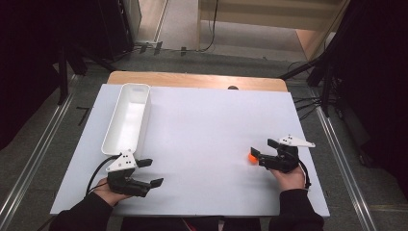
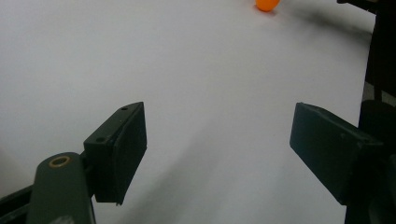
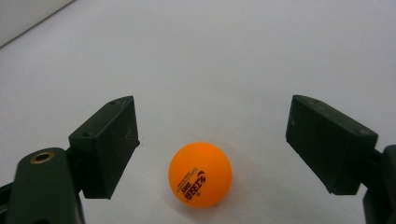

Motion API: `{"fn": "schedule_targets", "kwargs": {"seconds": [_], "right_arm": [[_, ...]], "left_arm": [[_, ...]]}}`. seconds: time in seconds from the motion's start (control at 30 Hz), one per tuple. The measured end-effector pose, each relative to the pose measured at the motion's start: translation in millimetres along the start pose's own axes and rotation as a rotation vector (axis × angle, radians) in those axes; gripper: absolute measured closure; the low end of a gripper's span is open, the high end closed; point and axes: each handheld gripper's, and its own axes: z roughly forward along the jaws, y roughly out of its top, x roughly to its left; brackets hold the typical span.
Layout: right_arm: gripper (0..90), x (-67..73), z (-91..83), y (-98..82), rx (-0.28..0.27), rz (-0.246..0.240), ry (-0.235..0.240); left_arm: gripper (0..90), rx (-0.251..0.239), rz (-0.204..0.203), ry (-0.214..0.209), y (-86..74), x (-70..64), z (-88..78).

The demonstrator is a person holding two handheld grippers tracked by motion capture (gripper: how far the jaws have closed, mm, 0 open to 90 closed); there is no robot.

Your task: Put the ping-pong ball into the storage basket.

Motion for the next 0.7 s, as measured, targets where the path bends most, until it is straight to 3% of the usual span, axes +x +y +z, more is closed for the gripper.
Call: {"fn": "schedule_targets", "kwargs": {"seconds": [0.3, 0.7], "right_arm": [[15.8, -0.6, 2.6, -3.4, 0.016, -0.001, -0.002], [15.9, 1.6, 8.6, -6.8, 0.081, -0.016, 0.016]], "left_arm": [[19.3, 0.002, 0.002, -0.001, 0.0, -0.3, -0.1], [19.3, -0.002, -0.004, -0.004, -0.1, 0.4, -0.3]]}}
